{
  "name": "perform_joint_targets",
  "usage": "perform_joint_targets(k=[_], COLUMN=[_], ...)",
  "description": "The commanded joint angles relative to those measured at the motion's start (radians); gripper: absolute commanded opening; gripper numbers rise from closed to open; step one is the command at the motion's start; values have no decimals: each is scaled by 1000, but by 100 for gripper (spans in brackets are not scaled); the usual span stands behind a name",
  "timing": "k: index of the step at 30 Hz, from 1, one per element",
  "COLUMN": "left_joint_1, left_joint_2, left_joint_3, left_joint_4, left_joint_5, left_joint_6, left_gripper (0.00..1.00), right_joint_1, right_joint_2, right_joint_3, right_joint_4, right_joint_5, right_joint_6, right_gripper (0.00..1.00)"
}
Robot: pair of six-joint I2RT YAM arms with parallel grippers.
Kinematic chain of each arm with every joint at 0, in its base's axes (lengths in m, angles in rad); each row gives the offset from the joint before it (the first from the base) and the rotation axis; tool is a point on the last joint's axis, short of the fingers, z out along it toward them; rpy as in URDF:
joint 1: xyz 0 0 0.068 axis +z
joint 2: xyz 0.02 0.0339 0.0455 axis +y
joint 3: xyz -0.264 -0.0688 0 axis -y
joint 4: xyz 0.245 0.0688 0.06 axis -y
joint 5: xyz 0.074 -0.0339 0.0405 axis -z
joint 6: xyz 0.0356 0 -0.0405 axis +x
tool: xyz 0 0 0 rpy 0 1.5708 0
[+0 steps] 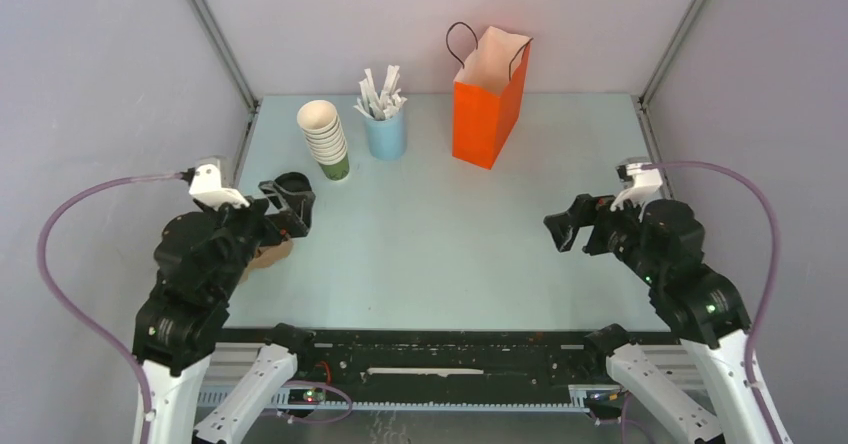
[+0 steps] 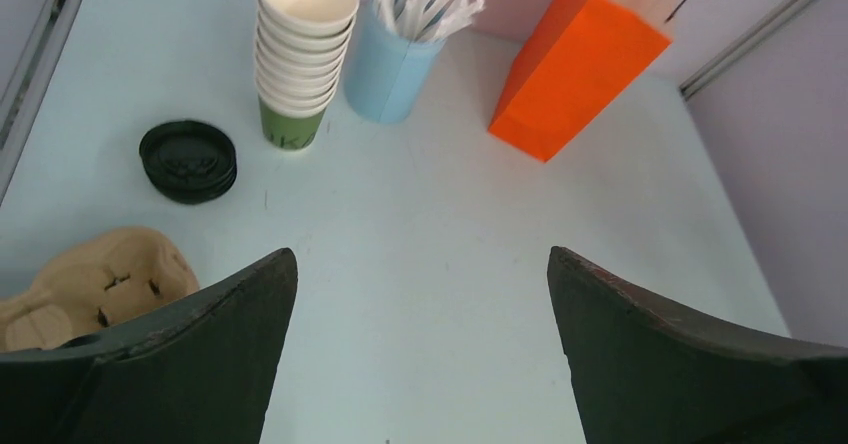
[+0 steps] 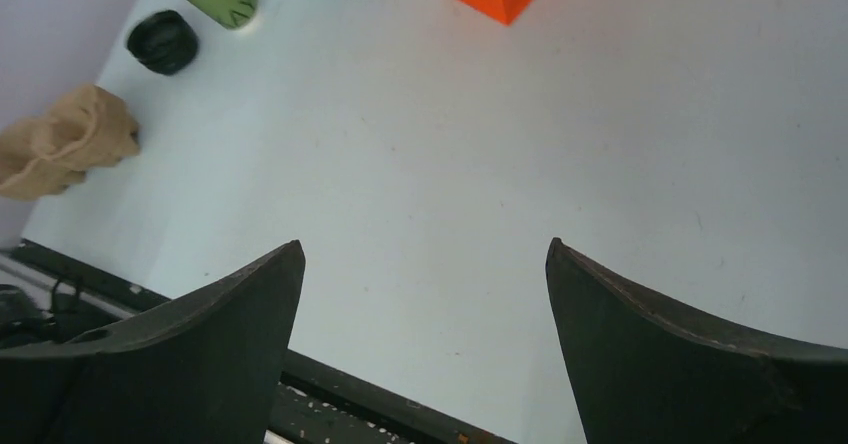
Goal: Pack the takeout coffee
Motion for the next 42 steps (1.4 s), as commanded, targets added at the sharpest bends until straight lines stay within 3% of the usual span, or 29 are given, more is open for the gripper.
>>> perform_joint_targets(k=[1, 9, 12, 19, 24, 29, 35, 42], left_joint_1=[11, 30, 92, 226, 249, 253, 251, 246], left_joint_2=[39, 217, 310, 641, 892, 1110, 1179, 1174], left_joint_3=[-58, 4, 54, 314, 553, 747, 728, 642], left_joint_4=[30, -3, 14, 19, 17, -8, 25, 84], left_joint_5=[-65, -211, -189, -179, -199, -193, -198, -203], left_joint_6=[-8, 12, -2, -16, -2, 20, 52, 64], left_gripper=[100, 100, 100, 96, 84, 61, 47, 41], right_joint_1=[3, 10, 13, 15, 16, 17, 19, 19], right_joint_2=[8, 55, 72, 79, 64, 50, 53, 84], right_joint_3=[-82, -167, -176, -181, -176, -173, -169, -160], right_joint_4=[125, 178, 196, 218, 205, 193, 195, 203], right_joint_5=[55, 63, 59, 45, 51, 66, 75, 75], right_joint_6=[19, 13, 18, 35, 38, 44, 45, 35], right_gripper=[99, 99, 99, 100, 100, 99, 99, 99])
